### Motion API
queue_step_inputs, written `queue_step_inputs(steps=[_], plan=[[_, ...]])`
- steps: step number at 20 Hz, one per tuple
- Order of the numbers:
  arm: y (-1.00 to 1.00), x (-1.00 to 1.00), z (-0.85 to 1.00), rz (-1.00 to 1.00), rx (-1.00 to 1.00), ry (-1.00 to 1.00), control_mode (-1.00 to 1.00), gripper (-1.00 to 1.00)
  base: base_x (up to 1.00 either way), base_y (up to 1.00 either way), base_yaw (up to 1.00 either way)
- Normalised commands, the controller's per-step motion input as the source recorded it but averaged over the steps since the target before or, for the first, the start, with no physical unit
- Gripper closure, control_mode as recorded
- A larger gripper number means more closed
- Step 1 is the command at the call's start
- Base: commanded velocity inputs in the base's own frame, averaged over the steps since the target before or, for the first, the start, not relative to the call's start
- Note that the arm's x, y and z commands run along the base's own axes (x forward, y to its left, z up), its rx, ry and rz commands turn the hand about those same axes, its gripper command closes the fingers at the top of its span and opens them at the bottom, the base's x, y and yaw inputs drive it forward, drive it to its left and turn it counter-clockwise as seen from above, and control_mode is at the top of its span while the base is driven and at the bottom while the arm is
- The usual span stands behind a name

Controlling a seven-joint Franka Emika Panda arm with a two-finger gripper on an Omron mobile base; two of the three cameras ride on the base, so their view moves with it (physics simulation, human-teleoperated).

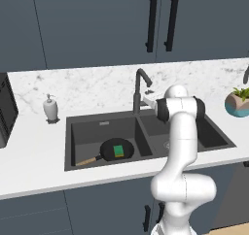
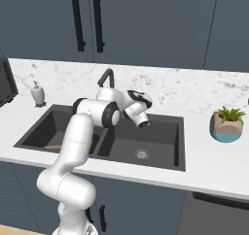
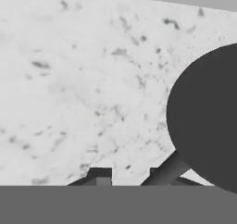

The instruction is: Pick the pan and sponge and place them into the sink. Then turn on the water.

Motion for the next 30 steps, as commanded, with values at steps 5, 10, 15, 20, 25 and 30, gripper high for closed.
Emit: queue_step_inputs(steps=[5, 10, 15, 20, 25, 30], plan=[[-0.9, 0.0, -0.08, -0.05, 0.18, -0.04, -1.0, 1.0, 0.0, 0.0, 0.0], [-1.0, 0.04, -0.04, -0.09, 0.22, -0.01, -1.0, 1.0, 0.0, 0.0, 0.0], [-1.0, 0.06, -0.04, -0.1, 0.22, 0.0, -1.0, 1.0, 0.0, 0.0, 0.0], [-1.0, 0.11, -0.01, -0.09, 0.2, 0.0, -1.0, 1.0, 0.0, 0.0, 0.0], [-0.94, 0.01, 0.01, -0.07, 0.2, 0.0, -1.0, 1.0, 0.0, 0.0, 0.0], [-0.5, -0.74, 0.62, -0.01, 0.19, -0.26, -1.0, 1.0, 0.0, 0.0, 0.0]])
